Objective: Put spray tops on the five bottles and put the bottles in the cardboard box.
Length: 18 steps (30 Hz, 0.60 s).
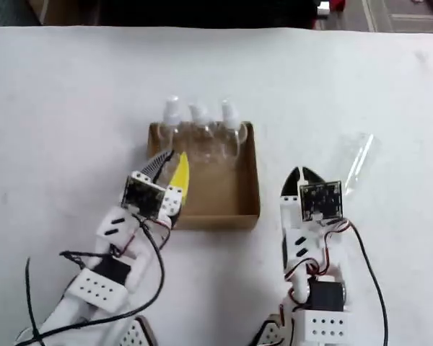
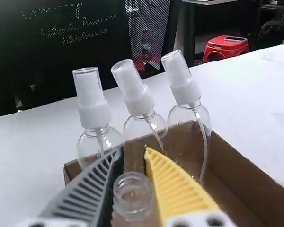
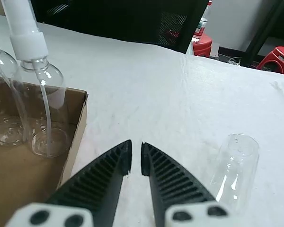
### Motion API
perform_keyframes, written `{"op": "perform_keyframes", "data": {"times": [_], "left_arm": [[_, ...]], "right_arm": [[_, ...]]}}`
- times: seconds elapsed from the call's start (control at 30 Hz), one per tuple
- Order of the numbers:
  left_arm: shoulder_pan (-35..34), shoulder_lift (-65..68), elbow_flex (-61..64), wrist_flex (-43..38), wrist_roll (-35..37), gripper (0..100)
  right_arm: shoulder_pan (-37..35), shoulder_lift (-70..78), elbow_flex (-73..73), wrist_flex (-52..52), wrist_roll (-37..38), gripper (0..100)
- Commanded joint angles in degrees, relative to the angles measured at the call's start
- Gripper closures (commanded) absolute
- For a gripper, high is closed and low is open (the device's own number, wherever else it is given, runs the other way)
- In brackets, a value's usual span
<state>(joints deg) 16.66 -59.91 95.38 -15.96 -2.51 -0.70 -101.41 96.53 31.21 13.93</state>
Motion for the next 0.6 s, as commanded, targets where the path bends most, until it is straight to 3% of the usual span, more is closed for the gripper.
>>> {"op": "perform_keyframes", "data": {"times": [0.0, 0.3, 0.57], "left_arm": [[0.84, 3.74, -1.05, -4.66, -0.88, 98], [0.57, 4.70, -0.97, -5.01, -0.79, 97], [-5.05, 4.44, -0.97, -0.97, -0.88, 97]], "right_arm": [[-0.40, -0.75, 0.44, 0.13, 0.70, 97.6], [-0.31, -0.75, 0.44, -0.22, 0.70, 97.6], [-0.31, -0.75, 0.44, -0.22, 0.70, 97.4]]}}
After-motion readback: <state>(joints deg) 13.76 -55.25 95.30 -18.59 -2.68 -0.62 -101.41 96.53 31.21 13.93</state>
